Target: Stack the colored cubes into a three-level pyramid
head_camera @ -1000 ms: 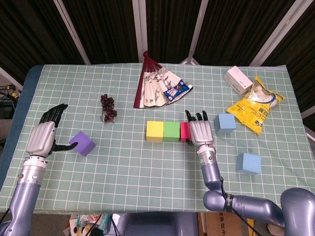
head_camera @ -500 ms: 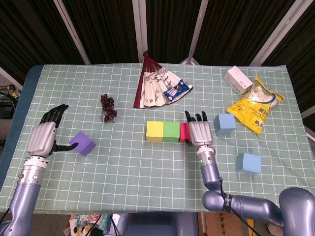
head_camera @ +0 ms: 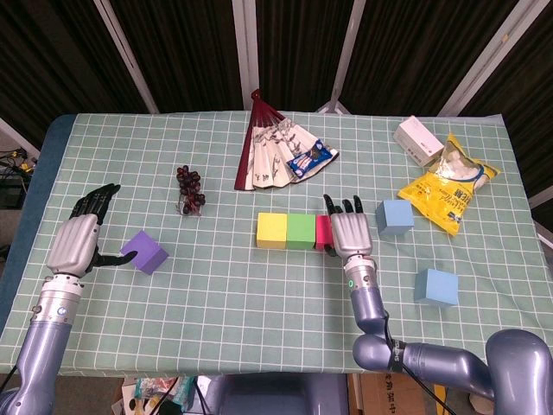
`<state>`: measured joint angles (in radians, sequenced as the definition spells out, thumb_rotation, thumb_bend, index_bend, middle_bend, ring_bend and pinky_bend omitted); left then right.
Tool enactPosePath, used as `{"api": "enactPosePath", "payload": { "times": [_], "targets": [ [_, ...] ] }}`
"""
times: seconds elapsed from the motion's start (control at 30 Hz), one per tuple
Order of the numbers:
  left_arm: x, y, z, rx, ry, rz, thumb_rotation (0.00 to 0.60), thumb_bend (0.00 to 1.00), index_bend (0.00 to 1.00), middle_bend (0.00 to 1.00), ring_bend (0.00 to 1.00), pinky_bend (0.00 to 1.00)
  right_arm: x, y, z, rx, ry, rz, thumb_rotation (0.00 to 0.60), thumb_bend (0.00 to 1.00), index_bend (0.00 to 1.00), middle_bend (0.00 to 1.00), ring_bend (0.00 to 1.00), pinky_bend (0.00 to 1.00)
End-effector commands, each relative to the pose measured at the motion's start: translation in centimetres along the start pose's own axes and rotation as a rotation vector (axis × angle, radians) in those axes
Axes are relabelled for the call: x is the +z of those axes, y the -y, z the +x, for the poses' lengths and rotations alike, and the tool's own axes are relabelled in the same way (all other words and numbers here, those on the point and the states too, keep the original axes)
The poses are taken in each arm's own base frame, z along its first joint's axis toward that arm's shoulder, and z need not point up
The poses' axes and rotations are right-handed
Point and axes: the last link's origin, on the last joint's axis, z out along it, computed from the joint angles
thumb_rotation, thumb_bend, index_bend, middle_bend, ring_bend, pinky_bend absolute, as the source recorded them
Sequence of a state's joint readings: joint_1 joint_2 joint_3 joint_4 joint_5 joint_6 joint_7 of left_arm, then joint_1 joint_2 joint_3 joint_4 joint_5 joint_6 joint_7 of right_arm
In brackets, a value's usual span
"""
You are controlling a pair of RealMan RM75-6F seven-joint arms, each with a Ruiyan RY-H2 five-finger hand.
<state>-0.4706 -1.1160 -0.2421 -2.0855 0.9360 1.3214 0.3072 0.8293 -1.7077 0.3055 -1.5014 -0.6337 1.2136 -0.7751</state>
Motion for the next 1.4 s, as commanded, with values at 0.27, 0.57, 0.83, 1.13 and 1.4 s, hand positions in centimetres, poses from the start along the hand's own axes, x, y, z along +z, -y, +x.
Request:
{"api": "enactPosePath", "payload": {
  "times": [0.27, 0.57, 0.83, 1.13, 1.4],
  "targets": [
    [0.05, 0.05, -0.01, -0.001, 0.001, 0.003, 0.6, 0.15, 0.0, 0.03, 0.0, 0.0, 0.08, -0.02, -0.09, 0.0, -0.001, -0.006, 0.6, 0.25, 0.0, 0.38, 0.15, 0.0],
    [0.09, 0.1, -0.02, 0.0, 0.002, 0.004, 0.6, 0.15, 0.0, 0.03, 0.0, 0.0, 0.18, 0.03, -0.17, 0.006, 0.0, -0.012, 0.6, 0.25, 0.0, 0.38, 0.15, 0.0],
    [0.14, 0.17, -0.05, 0.002, 0.004, 0.007, 0.6, 0.15, 0.0, 0.03, 0.0, 0.0, 0.17, 0.03, -0.29, 0.004, 0.004, -0.015, 0.6, 0.25, 0.0, 0.38, 0.15, 0.0],
    [0.14, 0.18, -0.08, 0.003, 0.005, 0.007, 0.6, 0.15, 0.0, 0.03, 0.0, 0.0, 0.07, 0.05, -0.45, 0.006, 0.008, -0.017, 0.6, 0.25, 0.0, 0.38, 0.15, 0.0],
    [0.14, 0.16, -0.21, 0.007, 0.01, 0.006, 0.6, 0.15, 0.0, 0.03, 0.0, 0.0, -0.04, 0.23, -0.48, 0.011, 0.012, -0.008, 0.6, 0.25, 0.0, 0.37, 0.14, 0.0]
  ]
}}
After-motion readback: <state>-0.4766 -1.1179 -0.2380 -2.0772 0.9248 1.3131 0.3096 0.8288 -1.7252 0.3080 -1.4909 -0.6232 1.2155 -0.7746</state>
